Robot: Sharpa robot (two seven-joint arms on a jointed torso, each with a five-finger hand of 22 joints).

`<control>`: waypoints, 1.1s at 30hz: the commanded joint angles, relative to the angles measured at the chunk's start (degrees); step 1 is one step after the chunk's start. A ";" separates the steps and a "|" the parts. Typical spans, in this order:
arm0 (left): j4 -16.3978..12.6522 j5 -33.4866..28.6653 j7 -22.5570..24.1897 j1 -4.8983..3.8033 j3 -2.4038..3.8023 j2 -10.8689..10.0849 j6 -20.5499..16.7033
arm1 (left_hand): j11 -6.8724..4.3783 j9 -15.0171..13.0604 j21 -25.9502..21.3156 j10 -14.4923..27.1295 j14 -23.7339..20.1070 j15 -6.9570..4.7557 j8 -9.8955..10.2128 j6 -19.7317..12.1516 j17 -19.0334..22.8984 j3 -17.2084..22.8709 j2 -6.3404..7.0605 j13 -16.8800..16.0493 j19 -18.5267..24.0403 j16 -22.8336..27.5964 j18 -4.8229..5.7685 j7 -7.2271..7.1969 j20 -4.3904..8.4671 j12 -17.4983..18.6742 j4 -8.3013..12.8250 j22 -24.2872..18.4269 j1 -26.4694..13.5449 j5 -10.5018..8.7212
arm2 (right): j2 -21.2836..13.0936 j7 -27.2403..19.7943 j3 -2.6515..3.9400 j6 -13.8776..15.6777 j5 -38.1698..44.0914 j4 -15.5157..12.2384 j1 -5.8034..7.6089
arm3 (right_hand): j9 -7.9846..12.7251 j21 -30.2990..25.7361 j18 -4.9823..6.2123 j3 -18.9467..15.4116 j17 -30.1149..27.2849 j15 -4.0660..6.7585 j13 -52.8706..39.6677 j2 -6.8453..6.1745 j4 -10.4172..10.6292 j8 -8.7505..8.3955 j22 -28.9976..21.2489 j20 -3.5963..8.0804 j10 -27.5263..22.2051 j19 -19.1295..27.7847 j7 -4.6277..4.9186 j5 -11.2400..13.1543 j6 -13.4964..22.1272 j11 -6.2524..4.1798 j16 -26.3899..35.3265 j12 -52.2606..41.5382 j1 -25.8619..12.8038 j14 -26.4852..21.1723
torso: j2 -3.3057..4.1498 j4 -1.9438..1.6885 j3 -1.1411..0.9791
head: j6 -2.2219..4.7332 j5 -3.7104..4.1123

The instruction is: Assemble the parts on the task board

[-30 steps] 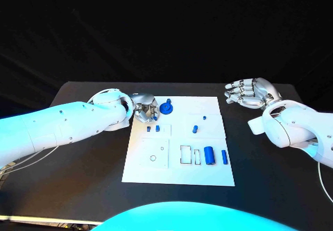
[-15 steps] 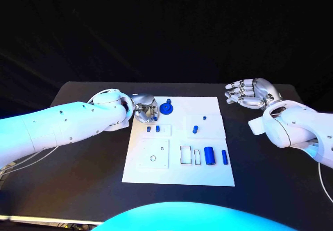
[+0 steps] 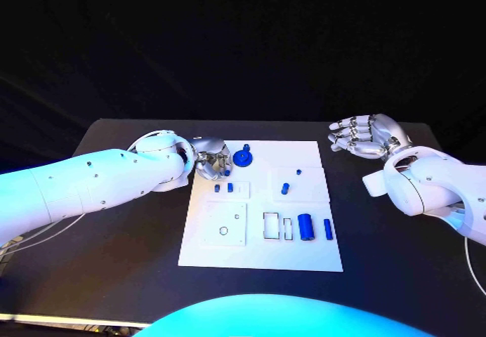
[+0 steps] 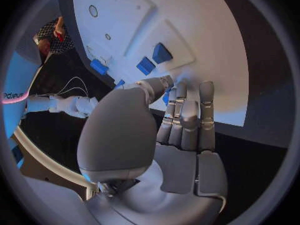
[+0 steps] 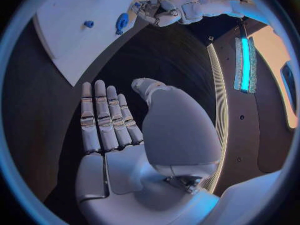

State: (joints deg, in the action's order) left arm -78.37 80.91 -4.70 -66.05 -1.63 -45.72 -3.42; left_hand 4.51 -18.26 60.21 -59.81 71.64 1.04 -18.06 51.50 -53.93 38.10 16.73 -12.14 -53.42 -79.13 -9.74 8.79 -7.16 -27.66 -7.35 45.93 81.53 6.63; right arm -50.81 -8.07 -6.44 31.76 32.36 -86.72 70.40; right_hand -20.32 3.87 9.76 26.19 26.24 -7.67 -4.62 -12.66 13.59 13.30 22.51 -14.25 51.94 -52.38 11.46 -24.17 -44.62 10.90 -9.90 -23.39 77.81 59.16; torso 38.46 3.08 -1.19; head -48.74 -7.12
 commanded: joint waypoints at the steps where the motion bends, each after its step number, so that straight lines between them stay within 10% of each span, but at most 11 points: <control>1: -0.06 0.25 -0.09 0.02 0.01 -0.01 0.30 | 0.15 0.09 -0.42 0.21 -0.46 0.10 0.33 -0.45 0.13 -0.36 -0.08 -0.06 0.41 0.25 -0.58 -0.12 0.07 0.35 -0.03 -0.07 -0.48 -0.07 | 0.00 -0.57 0.03 0.15 0.32 0.03 -0.04 | 0.05 -0.07 0.70 -0.12 -0.05 -0.13 0.05 0.04 -0.36 0.18 -0.05 -0.04 -0.40 0.21 3.13 -0.28 0.55 -0.17 0.16 -0.09 -0.48 0.40 | 0.00 0.04 -0.01 | 0.04 0.00; 23: -0.61 -0.96 2.17 0.06 0.02 -0.39 -2.11 | -0.22 -0.64 -1.50 0.50 -0.28 -0.09 0.94 -1.65 -0.45 -2.86 -0.18 -2.09 0.06 -0.03 -0.58 -0.91 0.06 -1.05 -0.44 -0.69 -2.07 -0.11 | 0.00 -0.59 0.03 0.22 0.31 0.08 -0.10 | 0.07 -0.07 0.69 -0.12 -0.09 -0.14 0.13 0.03 -0.38 0.20 -0.17 -0.05 -0.41 0.20 3.13 -0.28 0.56 -0.17 0.22 -0.13 -0.52 0.43 | 0.01 0.02 0.02 | 0.19 0.02; 33: -1.12 -1.08 2.84 0.13 0.03 -0.82 -2.96 | -1.39 -2.66 1.29 9.77 4.43 -0.95 0.92 -1.70 -10.21 -4.96 -0.13 -16.43 -4.54 -4.44 0.42 -1.67 0.73 -24.55 -1.71 3.84 -1.42 -0.07 | -0.06 -0.60 0.03 0.27 0.31 0.07 -0.13 | 0.07 -0.07 0.69 -0.12 -0.09 -0.14 0.13 0.03 -0.38 0.20 -0.17 -0.05 -0.41 0.20 3.13 -0.28 0.56 -0.17 0.22 -0.13 -0.52 0.43 | -0.01 0.05 -0.04 | 0.30 0.03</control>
State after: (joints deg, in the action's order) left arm -79.27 80.21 -3.12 -65.96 -1.62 -46.51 -5.49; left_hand 3.25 -20.85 61.18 -50.34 75.68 0.12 -17.20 49.76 -63.37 33.42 16.66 -27.88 -57.65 -83.25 -9.74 7.65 -6.43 -50.94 -9.01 49.33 79.94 6.63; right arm -50.85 -8.06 -6.44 31.91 32.40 -86.64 70.30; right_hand -20.32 3.87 9.76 26.19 26.25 -7.67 -4.55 -12.66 13.59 13.29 22.39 -14.25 51.94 -52.38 11.46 -24.17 -44.62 10.90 -9.90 -23.39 77.81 59.16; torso 38.46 3.09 -1.20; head -48.48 -7.12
